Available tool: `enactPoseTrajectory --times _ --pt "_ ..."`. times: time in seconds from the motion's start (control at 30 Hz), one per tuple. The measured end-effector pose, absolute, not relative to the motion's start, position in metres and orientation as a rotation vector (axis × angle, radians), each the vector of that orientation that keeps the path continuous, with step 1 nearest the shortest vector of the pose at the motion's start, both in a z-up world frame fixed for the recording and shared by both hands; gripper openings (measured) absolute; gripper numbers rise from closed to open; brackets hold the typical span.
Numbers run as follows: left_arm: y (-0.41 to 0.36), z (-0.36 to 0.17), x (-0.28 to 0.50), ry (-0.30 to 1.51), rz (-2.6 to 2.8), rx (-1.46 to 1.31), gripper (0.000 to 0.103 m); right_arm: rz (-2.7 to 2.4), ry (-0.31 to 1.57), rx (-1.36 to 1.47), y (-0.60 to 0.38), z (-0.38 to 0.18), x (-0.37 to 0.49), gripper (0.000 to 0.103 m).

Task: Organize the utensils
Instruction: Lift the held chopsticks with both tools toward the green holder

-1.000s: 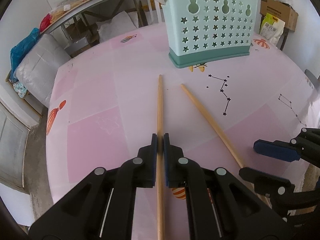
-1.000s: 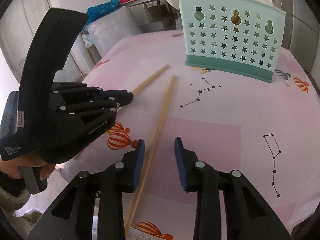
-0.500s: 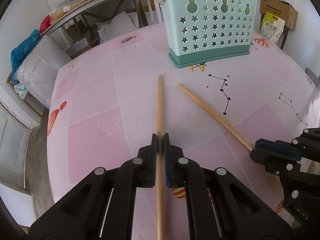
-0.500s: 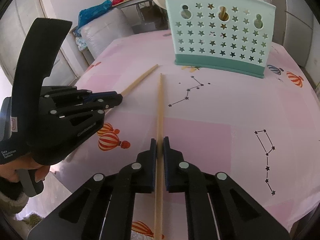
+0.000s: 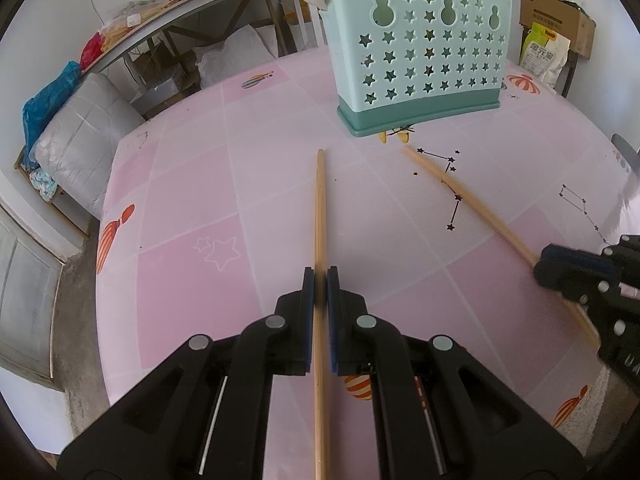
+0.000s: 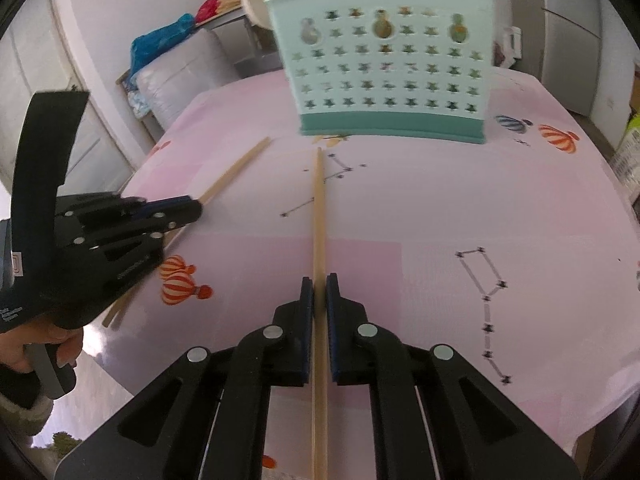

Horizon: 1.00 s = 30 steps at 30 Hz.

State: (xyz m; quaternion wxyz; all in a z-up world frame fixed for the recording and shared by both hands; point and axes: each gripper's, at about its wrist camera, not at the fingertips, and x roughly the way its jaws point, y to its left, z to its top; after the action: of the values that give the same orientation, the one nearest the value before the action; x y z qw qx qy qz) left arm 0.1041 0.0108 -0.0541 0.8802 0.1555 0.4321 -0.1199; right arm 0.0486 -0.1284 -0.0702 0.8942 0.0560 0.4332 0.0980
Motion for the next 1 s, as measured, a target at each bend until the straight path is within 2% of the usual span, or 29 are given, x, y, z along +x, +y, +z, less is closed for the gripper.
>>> enactPoseTrajectory --times 0.27,0.53,0.67,0.8,1.0 --pt "0.012 -0.053 0.105 0.899 -0.249 0.313 0.005 0.126 0.895 0.178 -0.159 -0.071 0.047 0.007" --pt "0.025 -0.050 0.104 0.982 -0.379 0.147 0.005 0.107 0.912 0.232 -0.179 -0.071 0.048 0.007" --pt "0.031 -0.048 0.116 1.044 -0.447 0.060 0.020 0.132 0.940 0.238 -0.183 -0.069 0.054 0.009" --pt "0.026 -0.045 0.131 1.071 -0.484 0.062 0.021 0.139 0.952 0.209 -0.182 -0.066 0.066 0.029" --pt "0.009 -0.049 0.156 1.074 -0.479 0.171 0.021 0.156 0.964 0.147 -0.172 -0.065 0.089 0.029"
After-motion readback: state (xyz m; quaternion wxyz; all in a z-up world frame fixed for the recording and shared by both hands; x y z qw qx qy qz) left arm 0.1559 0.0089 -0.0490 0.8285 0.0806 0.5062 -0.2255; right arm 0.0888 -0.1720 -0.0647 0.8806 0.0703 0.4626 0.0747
